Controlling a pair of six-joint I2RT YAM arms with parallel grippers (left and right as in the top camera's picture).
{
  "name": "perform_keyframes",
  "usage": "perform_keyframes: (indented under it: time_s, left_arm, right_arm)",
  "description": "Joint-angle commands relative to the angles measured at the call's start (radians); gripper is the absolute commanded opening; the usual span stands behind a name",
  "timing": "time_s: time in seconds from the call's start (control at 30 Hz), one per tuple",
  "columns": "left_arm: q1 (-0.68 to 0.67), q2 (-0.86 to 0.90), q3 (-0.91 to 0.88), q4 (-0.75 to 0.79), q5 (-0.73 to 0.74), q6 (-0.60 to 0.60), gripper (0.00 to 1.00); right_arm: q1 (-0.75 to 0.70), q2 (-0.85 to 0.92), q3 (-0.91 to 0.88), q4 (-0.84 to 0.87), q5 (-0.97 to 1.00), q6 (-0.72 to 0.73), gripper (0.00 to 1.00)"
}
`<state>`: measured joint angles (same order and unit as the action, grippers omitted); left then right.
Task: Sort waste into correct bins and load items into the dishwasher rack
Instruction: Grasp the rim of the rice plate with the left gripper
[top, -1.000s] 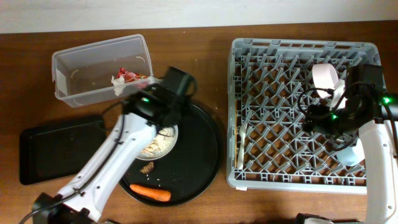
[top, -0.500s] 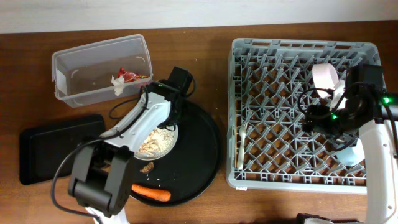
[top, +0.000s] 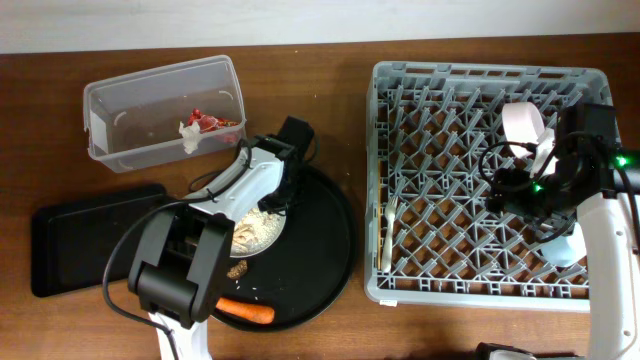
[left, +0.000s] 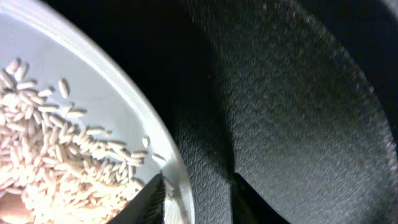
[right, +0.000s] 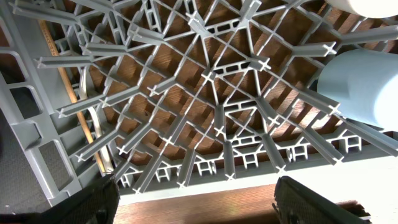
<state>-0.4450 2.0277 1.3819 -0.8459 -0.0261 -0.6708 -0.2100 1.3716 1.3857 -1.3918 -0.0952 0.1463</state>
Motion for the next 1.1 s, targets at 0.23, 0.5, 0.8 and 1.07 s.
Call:
perform_keyframes:
  time_s: [0.23,0.5,0.8,1.07]
  left_arm:
    - [-0.035,0.031,-0.008,-0.052,-0.051,0.018,0.18]
    - [-0.051,0.031,-0.008,-0.148,0.075,0.104,0.06]
    - [-0.060,0.029,0.032,-0.339,-0.048,0.127,0.29]
    - [-0.038,0.029,0.067,-0.234,-0.069,0.126,0.54]
  right_arm:
    - [-0.006,-0.001,0.011,-0.004,-0.006,-0.008,0.83]
    - [-0.006,-0.001,0.011,-0.004,-0.005,-0.008,0.83]
    - [-0.006,-0.001,0.011,-0.004,-0.005,-0.008,0.83]
    - [-0.006,-0.001,0.011,-0.004,-0.005,-0.008,0.83]
